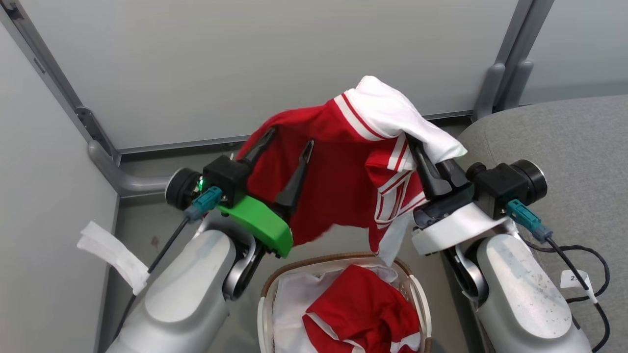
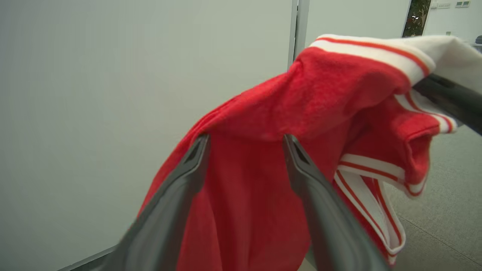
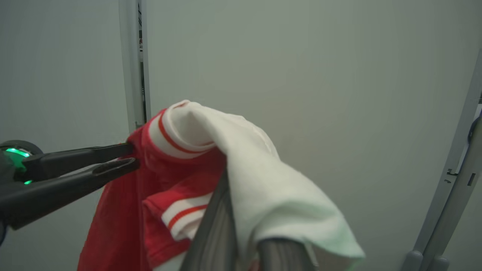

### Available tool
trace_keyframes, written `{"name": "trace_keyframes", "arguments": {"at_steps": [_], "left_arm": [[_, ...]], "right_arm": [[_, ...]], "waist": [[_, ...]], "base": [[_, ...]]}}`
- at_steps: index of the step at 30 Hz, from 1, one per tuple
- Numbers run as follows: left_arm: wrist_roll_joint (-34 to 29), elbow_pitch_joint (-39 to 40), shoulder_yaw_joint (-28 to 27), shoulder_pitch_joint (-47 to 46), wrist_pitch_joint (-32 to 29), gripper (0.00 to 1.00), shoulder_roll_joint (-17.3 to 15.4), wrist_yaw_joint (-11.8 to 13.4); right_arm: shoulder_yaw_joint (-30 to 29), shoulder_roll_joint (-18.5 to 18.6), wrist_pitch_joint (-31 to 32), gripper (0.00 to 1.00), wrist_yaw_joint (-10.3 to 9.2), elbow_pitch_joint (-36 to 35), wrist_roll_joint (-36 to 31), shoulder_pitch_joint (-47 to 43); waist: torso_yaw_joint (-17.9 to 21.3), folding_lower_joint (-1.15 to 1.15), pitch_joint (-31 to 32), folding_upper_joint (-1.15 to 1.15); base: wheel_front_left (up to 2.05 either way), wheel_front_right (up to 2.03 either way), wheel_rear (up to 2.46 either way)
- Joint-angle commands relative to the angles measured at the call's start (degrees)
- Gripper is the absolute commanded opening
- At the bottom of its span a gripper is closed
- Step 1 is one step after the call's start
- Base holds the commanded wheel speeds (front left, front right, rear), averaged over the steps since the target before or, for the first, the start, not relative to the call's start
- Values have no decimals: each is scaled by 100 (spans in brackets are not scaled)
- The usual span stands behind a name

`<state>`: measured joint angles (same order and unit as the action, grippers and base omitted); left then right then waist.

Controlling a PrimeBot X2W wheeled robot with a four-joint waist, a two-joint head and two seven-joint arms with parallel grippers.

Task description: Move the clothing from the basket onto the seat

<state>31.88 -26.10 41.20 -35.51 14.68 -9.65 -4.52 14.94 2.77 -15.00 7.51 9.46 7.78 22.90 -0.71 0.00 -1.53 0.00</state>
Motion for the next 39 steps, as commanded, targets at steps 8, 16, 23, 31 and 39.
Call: {"name": "trace_keyframes", "arguments": {"at_steps": [8,16,23,31,39], "left_arm": [[-6,-63,-136,661,54,100,89,32],[-180,152,-414,1070,47,100,221,-68],[-420,232,-583,1262,48,100,283,-140],[-663,285,-739,1294,48,100,398,-197],[-844,324,-745,1213,48,100,503,-251]], "right_arm": [[-322,20,-28,0,-4,-147,-182,-58],[-598,22,-28,0,-4,-172,-330,-36],[-819,22,-28,0,-4,-243,-444,102],[-1035,21,-28,0,-5,-344,-580,156],[-1336,19,-28,0,-5,-448,-695,99]], "waist": [[59,0,-125,0],[153,0,-228,0],[454,0,-383,0],[1203,0,-603,0],[1961,0,-805,0]], "base": [[0,0,0],[0,0,0],[0,0,0],[0,0,0],[0,0,0]]}}
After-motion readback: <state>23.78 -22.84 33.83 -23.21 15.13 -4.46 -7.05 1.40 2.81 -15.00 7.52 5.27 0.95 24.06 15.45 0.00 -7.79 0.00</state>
